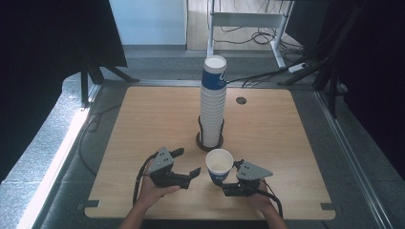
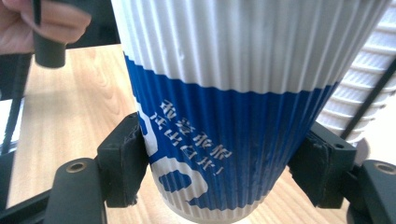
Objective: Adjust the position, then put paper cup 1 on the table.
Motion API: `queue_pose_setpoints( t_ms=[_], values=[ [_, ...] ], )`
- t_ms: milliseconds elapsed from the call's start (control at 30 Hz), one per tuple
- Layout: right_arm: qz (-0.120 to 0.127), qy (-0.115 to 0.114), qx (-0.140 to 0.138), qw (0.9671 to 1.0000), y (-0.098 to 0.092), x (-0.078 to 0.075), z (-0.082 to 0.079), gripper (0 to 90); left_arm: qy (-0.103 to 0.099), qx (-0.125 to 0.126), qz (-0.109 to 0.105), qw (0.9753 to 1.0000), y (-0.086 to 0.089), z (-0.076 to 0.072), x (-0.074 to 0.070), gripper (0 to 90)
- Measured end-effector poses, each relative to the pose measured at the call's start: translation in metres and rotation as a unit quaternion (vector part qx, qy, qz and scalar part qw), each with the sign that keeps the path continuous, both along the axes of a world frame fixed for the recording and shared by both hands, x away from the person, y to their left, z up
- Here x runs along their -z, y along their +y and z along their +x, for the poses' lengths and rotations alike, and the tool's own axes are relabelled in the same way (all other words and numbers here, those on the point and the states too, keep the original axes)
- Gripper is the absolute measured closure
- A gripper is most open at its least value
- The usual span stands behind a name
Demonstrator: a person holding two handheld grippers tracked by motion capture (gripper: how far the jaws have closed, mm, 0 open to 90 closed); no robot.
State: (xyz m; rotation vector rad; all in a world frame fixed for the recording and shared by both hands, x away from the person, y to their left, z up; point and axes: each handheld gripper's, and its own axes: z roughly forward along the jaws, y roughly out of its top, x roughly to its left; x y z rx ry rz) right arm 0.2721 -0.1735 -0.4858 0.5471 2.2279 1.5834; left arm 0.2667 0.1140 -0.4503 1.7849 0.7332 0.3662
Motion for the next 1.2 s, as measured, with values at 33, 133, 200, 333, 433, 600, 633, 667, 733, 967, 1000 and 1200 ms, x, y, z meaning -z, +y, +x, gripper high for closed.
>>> queue_pose_setpoints(
  t_ms=[33, 133, 200, 333, 433, 600, 633, 667, 733, 967, 1000, 1200],
  values=[
    [0.002, -0.002, 0.004, 1.0000, -0.001, 0.000, 0.000, 27.4, 0.004, -0.004, 0.001, 1.0000, 0.001, 0.000, 0.002, 8.7],
    [0.007, -0.004, 0.015, 0.9999, -0.004, -0.001, 0.001, 27.4, 0.012, -0.021, 0.015, 0.9996, 0.002, 0.001, 0.007, 8.9],
    [0.009, -0.007, 0.022, 0.9997, -0.007, -0.001, 0.002, 27.3, 0.024, -0.039, 0.033, 0.9984, 0.003, 0.004, 0.011, 10.5],
    [0.013, -0.010, 0.033, 0.9993, -0.011, -0.001, 0.002, 27.2, 0.037, -0.050, 0.041, 0.9972, 0.004, 0.006, 0.015, 11.4],
    [0.012, -0.013, 0.043, 0.9989, -0.015, -0.002, 0.004, 27.2, 0.045, -0.056, 0.052, 0.9961, 0.005, 0.008, 0.019, 12.7],
    [0.015, -0.012, 0.062, 0.9979, -0.023, -0.002, 0.008, 27.3, 0.056, -0.062, 0.058, 0.9949, 0.006, 0.009, 0.023, 13.5],
    [0.015, -0.012, 0.064, 0.9978, -0.024, -0.002, 0.008, 27.3, 0.057, -0.063, 0.059, 0.9947, 0.006, 0.010, 0.023, 13.6],
    [0.015, -0.012, 0.067, 0.9975, -0.026, -0.002, 0.009, 27.3, 0.059, -0.063, 0.059, 0.9945, 0.007, 0.010, 0.023, 13.7],
    [0.016, -0.013, 0.072, 0.9972, -0.028, -0.002, 0.010, 27.3, 0.061, -0.064, 0.059, 0.9943, 0.007, 0.010, 0.024, 13.8],
    [0.016, -0.013, 0.097, 0.9951, -0.040, -0.003, 0.016, 27.3, 0.063, -0.066, 0.058, 0.9941, 0.009, 0.010, 0.024, 13.7],
    [0.017, -0.014, 0.103, 0.9944, -0.042, -0.003, 0.017, 27.3, 0.064, -0.066, 0.057, 0.9942, 0.009, 0.010, 0.024, 13.7],
    [0.018, -0.013, 0.131, 0.9911, -0.057, -0.003, 0.024, 27.3, 0.069, -0.062, 0.061, 0.9938, 0.008, 0.011, 0.025, 14.0]
  ],
)
